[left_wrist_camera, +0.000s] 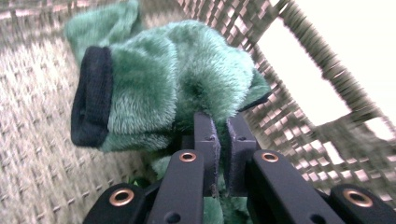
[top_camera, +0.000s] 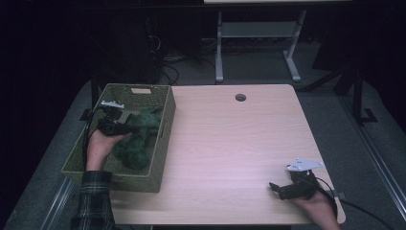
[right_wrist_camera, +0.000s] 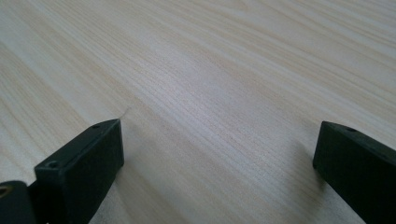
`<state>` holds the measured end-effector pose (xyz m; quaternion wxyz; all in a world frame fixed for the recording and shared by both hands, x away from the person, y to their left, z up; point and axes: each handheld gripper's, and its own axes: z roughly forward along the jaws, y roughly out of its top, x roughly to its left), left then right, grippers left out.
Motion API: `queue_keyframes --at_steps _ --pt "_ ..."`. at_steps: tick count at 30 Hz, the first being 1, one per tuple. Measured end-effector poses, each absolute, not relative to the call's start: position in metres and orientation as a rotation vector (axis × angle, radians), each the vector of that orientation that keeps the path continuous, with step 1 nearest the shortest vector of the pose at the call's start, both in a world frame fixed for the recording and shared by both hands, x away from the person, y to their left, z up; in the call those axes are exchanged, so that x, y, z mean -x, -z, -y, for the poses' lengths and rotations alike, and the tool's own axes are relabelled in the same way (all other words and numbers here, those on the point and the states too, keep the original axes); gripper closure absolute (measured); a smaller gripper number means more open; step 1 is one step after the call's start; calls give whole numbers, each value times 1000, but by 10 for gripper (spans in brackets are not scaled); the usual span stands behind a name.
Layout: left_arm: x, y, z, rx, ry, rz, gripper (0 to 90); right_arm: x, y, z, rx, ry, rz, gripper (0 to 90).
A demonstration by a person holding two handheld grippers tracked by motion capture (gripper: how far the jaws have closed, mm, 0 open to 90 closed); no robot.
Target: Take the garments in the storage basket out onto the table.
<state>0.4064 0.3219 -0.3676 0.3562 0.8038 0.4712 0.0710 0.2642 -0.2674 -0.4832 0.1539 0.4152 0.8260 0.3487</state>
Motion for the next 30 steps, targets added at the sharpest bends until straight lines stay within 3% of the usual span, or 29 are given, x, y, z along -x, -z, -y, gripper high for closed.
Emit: queue_keyframes --at_steps 15,30 --pt "-387 329 -334 -1901 -245 -1163 857 -265 483 268 -1190 -998 -2367 15" --pt "-371 267 -332 -1867 -297 -1053 861 -265 483 268 -1190 -998 -2367 15"
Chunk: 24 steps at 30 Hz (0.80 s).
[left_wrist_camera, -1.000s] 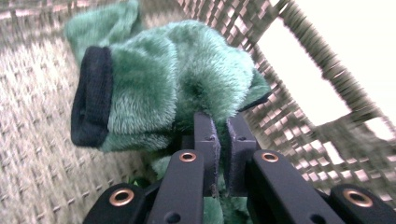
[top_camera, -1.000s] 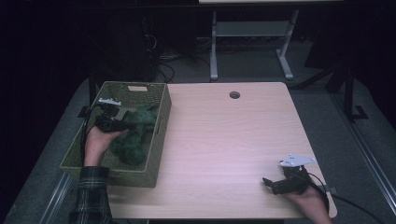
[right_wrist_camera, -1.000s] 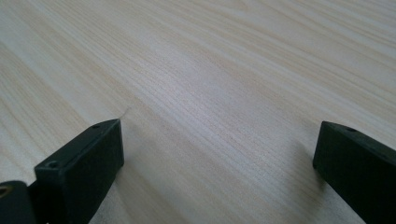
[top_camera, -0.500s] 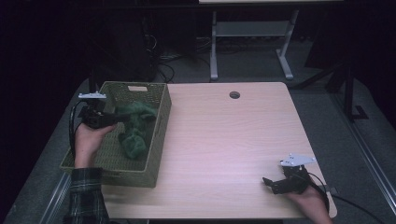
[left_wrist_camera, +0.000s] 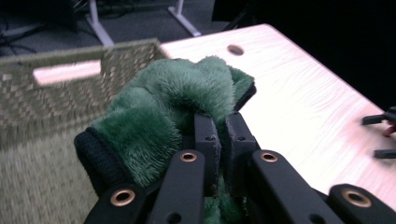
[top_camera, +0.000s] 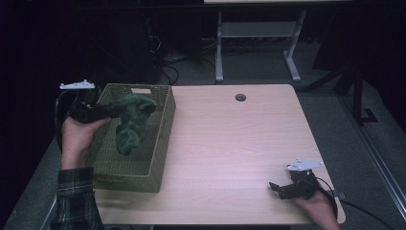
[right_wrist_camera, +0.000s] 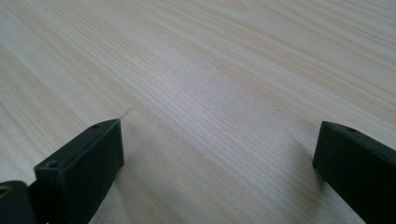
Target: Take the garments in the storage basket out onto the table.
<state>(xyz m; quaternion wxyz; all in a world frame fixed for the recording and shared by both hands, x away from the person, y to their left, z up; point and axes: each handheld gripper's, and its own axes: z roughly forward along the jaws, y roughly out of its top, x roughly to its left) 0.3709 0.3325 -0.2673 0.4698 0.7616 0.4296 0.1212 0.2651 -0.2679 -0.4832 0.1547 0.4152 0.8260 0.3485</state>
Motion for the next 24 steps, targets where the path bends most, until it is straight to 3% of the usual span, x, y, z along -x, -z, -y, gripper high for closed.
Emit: queue_keyframes --at_steps 10,24 --pt "-370 234 -307 -1853 -312 -960 864 -265 483 268 -1191 -999 -2366 15" --pt "-371 216 -260 -1842 -279 -845 866 -265 483 268 -1189 -999 -2367 15"
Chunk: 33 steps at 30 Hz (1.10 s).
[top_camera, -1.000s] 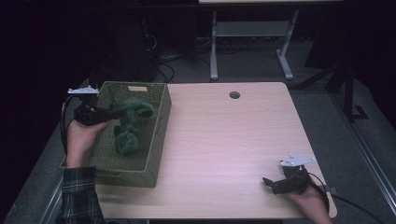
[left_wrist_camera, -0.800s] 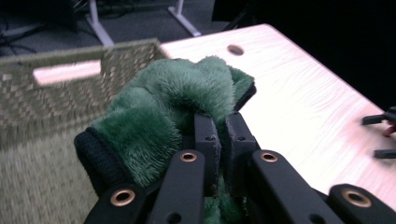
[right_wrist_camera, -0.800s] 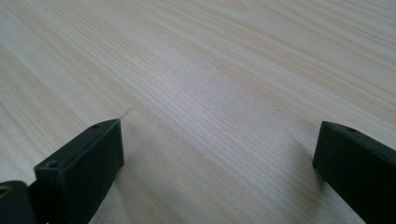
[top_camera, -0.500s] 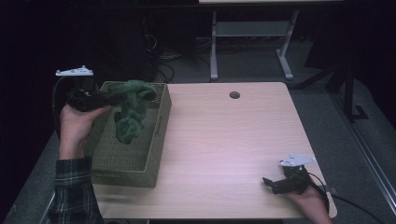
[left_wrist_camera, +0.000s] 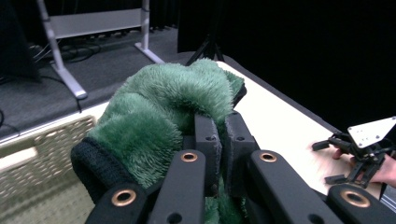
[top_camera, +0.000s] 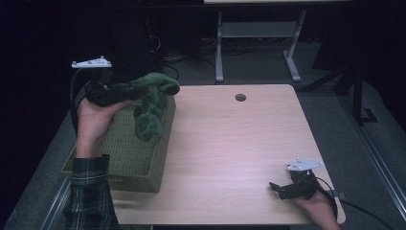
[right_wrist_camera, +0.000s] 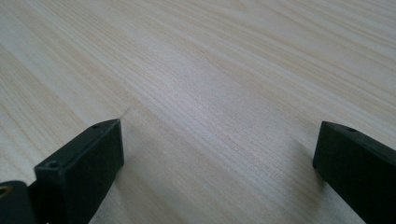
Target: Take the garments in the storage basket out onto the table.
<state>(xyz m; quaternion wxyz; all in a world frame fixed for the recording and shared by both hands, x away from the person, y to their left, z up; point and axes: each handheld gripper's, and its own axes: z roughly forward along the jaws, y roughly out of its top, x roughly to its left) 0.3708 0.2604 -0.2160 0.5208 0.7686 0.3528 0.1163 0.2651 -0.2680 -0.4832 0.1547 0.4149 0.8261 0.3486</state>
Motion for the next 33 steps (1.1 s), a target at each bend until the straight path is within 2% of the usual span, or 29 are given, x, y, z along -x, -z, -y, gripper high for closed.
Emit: queue_keyframes --at_steps 13,33 --pt "-366 227 -213 -1855 -224 -784 866 -265 483 268 -1191 -998 -2366 15" --pt "-369 276 -150 -1935 -115 -720 866 -265 483 268 -1194 -999 -2366 15"
